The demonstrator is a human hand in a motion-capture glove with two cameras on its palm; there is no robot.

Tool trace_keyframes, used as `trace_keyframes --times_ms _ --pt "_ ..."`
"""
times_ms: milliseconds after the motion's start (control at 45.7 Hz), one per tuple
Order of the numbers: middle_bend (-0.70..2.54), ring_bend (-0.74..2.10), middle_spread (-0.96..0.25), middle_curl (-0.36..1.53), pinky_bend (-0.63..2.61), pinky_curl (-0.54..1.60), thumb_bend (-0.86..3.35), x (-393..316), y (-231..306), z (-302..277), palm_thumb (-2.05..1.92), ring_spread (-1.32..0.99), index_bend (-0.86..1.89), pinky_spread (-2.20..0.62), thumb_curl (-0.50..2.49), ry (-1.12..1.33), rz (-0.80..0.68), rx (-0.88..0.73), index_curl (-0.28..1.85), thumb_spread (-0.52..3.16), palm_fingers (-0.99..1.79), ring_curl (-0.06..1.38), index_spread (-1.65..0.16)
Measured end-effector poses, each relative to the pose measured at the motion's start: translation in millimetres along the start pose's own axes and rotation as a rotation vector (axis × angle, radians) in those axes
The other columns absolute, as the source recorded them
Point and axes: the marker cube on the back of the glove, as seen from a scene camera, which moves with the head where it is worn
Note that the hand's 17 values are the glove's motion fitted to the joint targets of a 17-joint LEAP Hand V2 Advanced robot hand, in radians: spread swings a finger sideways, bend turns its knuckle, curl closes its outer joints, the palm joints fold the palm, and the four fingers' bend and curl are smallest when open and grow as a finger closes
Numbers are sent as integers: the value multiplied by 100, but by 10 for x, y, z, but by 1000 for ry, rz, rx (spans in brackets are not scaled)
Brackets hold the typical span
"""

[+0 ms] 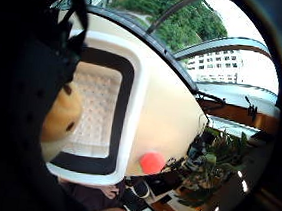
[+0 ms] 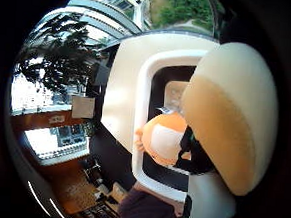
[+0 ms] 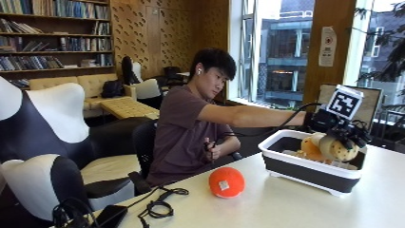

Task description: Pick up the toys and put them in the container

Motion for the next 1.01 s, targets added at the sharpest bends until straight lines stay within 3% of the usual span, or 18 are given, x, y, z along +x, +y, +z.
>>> trace_keyframes --times_ms 22,44,131,197,263,350,372,460,526,613,811,1008 --pt "40 146 -34 79 141 60 6 -15 -5 25 57 -35 52 -33 98 -21 -3 -22 88 61 -1 71 -42" --pt "46 121 -30 79 137 60 0 -20 -7 39 50 -28 35 -25 94 -39 -5 -33 82 68 -42 65 -39" --pt "28 83 -15 69 129 52 -5 -97 21 -24 37 -16 15 -12 85 -161 -32 -7 69 87 -61 54 -35" --pt "18 64 -8 63 121 48 -5 -92 118 -172 30 -10 9 -7 78 -223 -51 18 60 97 -53 46 -33" --pt "11 53 -4 58 113 45 -4 211 312 -340 26 -6 8 -2 73 -64 -17 39 55 105 -46 41 -31" --pt "7 43 -2 51 107 41 -2 452 677 -657 24 -1 10 1 68 -56 -18 93 50 113 -40 36 -30" --pt "-6 45 0 47 108 42 -2 531 782 -731 24 -1 14 2 67 -47 -12 106 50 115 -44 36 -30" --pt "9 38 -1 43 102 39 -1 825 1276 -1057 23 2 10 4 62 -108 49 145 46 120 -34 34 -30" --pt "9 35 -1 40 99 38 -1 1117 1649 -1202 23 3 10 5 59 -98 6 199 43 123 -30 33 -30" --pt "10 34 -1 37 96 37 -1 1600 2021 -1249 23 4 11 6 56 -54 115 260 41 126 -24 33 -30" --pt "12 35 -1 32 97 36 -1 2438 2694 -971 26 5 10 7 52 -156 228 320 35 129 -19 33 -30" --pt "13 36 -1 29 96 36 -1 2917 3037 -92 26 5 10 8 48 -260 224 268 30 130 -19 33 -29"
